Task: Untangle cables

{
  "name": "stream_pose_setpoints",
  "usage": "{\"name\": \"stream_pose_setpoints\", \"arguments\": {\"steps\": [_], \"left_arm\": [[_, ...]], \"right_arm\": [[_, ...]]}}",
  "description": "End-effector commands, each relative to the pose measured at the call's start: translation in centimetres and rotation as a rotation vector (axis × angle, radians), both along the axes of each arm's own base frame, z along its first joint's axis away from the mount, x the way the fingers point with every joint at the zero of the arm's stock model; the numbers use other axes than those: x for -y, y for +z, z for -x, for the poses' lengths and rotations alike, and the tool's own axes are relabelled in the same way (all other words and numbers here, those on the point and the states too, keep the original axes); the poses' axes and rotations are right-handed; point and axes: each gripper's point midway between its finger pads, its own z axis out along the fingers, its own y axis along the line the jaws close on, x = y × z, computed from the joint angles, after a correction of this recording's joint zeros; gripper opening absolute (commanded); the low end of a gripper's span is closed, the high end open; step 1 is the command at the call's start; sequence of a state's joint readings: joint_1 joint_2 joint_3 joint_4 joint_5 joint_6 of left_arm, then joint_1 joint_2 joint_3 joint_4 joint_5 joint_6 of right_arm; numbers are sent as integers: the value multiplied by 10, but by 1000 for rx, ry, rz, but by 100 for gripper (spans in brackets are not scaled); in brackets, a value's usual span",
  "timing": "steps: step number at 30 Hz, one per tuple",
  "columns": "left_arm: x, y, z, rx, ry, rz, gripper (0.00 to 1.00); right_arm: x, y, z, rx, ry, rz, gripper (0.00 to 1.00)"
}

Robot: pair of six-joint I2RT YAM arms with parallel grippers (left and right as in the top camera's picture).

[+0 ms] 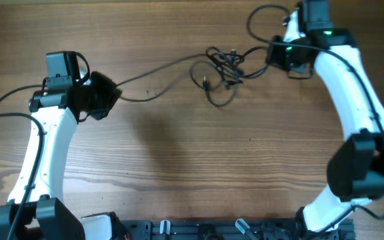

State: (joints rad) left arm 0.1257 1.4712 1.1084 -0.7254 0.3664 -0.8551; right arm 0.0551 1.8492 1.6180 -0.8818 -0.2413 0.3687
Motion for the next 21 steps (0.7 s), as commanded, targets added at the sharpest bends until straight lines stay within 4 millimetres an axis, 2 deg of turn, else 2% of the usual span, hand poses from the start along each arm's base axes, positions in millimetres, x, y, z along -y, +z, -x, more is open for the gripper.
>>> {"name": "stream_pose_setpoints", "arguments": {"steps": [1,3,5,8,10,12,15,17,21], "left_arm": [[-73,-10,15,-78,170,-380,4],[-92,-10,23,-113,217,-483,4],[-97,-10,25,-123,229,-509,4],[-97,-10,26,-124,228,-508,4],[-97,-10,26,-125,227,-509,4],[-101,-10,27,-132,237,-531,4],[-121,-14,32,-176,281,-641,4],[-123,-29,31,-224,280,-649,4],[-119,-91,37,-402,292,-604,4]], "right_arm": [[51,66,1,147,-182,-35,4],[82,103,10,242,-250,-37,4],[91,130,19,309,-269,-62,4],[71,172,36,417,-159,-132,4],[56,187,46,457,-83,-168,4],[51,196,54,477,-55,-176,4],[52,216,67,535,-63,-147,4],[57,232,80,583,-86,-109,4],[70,272,124,704,-169,-4,4]]}}
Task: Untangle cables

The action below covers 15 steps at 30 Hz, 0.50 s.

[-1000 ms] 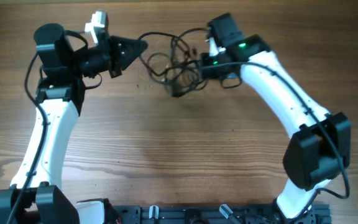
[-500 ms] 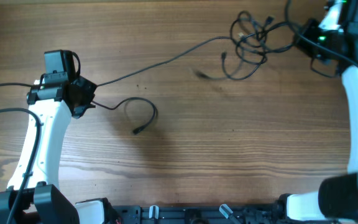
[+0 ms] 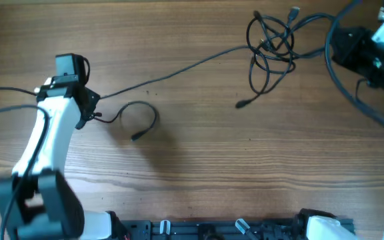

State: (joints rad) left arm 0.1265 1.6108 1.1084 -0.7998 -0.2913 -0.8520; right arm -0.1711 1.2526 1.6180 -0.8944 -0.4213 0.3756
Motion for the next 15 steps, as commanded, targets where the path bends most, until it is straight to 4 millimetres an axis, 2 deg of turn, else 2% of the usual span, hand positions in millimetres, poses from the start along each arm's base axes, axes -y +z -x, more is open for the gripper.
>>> {"name": "stream_pose_setpoints", "arguments": {"steps": [1,3,5,7,8,9,11,13,15], "left_arm": [[-6,-51,9,-138,87,11,4],[0,-67,8,-161,81,49,4],[4,-71,2,-143,74,73,4],[14,-71,-10,-110,2,125,4],[35,-66,-26,-54,-142,225,4],[48,-56,-36,-1,-203,270,4],[74,-21,-52,121,-316,303,4],[92,18,-57,224,-380,283,4],[112,55,-55,313,-444,278,4]], "right_arm": [[16,44,38,144,-122,91,4],[15,57,52,188,-128,97,4],[7,60,56,201,-92,83,4],[-9,48,45,157,14,34,4],[-29,33,33,115,147,12,4],[-40,18,24,59,190,-8,4],[-72,-16,7,-35,315,12,4],[-103,-43,-4,-105,407,31,4],[-122,-64,-13,-160,443,52,4]]}}
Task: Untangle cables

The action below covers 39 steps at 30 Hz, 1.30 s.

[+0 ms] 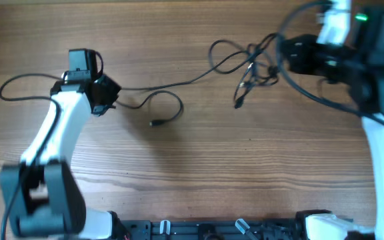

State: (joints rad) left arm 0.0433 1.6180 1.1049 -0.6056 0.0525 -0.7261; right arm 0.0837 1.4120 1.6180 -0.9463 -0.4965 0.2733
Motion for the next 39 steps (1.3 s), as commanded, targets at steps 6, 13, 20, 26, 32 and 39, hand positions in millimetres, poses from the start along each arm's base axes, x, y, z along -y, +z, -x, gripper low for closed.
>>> {"name": "stream_pose_setpoints", "arguments": {"steps": [6,13,20,26,32,39], "left_arm": [[96,71,11,184,-258,94,19],[112,67,21,151,-288,108,34],[121,64,27,130,-312,131,39],[120,62,30,115,-311,129,41],[120,62,30,115,-311,129,43],[120,62,31,112,-311,129,47]], "right_arm": [[-56,-58,-13,-111,166,81,4],[-76,-63,-2,-128,219,89,4],[-78,-65,0,-137,228,91,5],[-67,-72,-1,-154,184,148,4],[-67,-75,2,-174,179,152,4],[-75,-76,8,-188,189,146,4]]}}
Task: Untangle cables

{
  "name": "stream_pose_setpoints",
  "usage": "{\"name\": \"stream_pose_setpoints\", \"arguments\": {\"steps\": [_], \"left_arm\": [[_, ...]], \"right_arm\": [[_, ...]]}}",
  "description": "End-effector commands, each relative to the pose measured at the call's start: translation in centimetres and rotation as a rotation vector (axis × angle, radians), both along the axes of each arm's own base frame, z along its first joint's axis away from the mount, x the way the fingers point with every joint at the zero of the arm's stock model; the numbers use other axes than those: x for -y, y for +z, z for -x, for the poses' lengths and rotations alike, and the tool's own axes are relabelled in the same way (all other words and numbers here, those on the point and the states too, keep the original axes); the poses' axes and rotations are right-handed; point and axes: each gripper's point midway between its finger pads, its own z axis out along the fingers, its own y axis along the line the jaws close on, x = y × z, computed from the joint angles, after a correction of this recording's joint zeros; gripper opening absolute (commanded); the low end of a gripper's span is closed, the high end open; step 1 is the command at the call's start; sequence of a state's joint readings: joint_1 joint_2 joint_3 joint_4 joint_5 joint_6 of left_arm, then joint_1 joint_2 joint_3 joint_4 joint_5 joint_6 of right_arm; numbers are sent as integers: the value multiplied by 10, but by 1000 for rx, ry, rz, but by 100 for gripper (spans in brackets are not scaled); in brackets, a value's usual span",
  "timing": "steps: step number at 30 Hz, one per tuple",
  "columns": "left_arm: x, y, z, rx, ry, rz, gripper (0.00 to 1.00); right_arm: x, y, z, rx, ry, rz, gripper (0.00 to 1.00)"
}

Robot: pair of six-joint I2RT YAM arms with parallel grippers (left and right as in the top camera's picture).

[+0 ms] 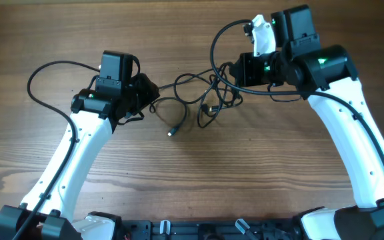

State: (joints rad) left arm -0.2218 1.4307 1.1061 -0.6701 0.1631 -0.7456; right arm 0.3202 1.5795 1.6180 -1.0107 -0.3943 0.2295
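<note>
Only the overhead view shows this moment. Thin black cables (202, 93) lie in a loose tangle on the wooden table, between the two arms. One loose plug end (171, 133) rests just below the tangle. My left gripper (151, 100) is at the tangle's left end, shut on a cable. At the right end is my right gripper (235, 72), shut on the cables there. The fingers of both are largely hidden under the gripper bodies.
The wooden table (192, 180) fills the view. Each arm's own black supply cable loops beside it, one at the left (42, 73) and one near the right wrist (225, 33). A black rail (199, 230) runs along the front edge.
Both grippers have moved inward toward the table's middle. The stretch of cable between them, drawn out before, now hangs slack in loops, and the loose plug end lies further right.
First the grippers held the cable ends with a knot near the right one. Then they stood far apart, cable stretched, knot at the upper right. Then they were somewhat closer. Now they are close together over the table's middle, with the cables bunched and slack.
</note>
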Motion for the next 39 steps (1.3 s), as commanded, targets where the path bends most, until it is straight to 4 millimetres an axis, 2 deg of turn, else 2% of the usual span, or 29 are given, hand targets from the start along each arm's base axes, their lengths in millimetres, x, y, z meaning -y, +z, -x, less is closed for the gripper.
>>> {"name": "stream_pose_setpoints", "arguments": {"steps": [1,5,9,14,18,23,27,32,34,35,37,38,39], "left_arm": [[4,1,0,-2,-10,12,48],[4,1,0,-1,-10,11,51],[4,1,0,-2,-10,12,52],[4,1,0,-1,-10,11,64],[4,1,0,-2,-9,12,67],[5,2,-2,8,-10,14,83],[8,12,-15,76,-10,29,89],[8,10,-18,77,-10,29,92],[8,10,-18,78,-10,30,94],[9,10,-20,84,-11,31,95],[13,10,-22,89,-19,33,96],[16,10,-21,88,-26,33,96],[20,9,-19,86,-37,33,96]], "right_arm": [[0,1,-1,0,-9,3,5],[-8,0,5,-7,15,5,5],[-27,1,14,3,66,2,4],[-39,1,21,5,102,2,5],[-37,0,20,12,93,20,4],[-33,-4,12,29,65,54,4],[-36,-26,7,-30,66,77,4],[-40,-59,1,-127,49,95,6],[-50,-67,4,-170,81,58,6],[-57,-71,7,-199,109,26,18],[-59,-73,7,-207,119,22,58],[-58,-73,7,-206,116,21,70],[-56,-71,5,-203,110,19,77]]}}
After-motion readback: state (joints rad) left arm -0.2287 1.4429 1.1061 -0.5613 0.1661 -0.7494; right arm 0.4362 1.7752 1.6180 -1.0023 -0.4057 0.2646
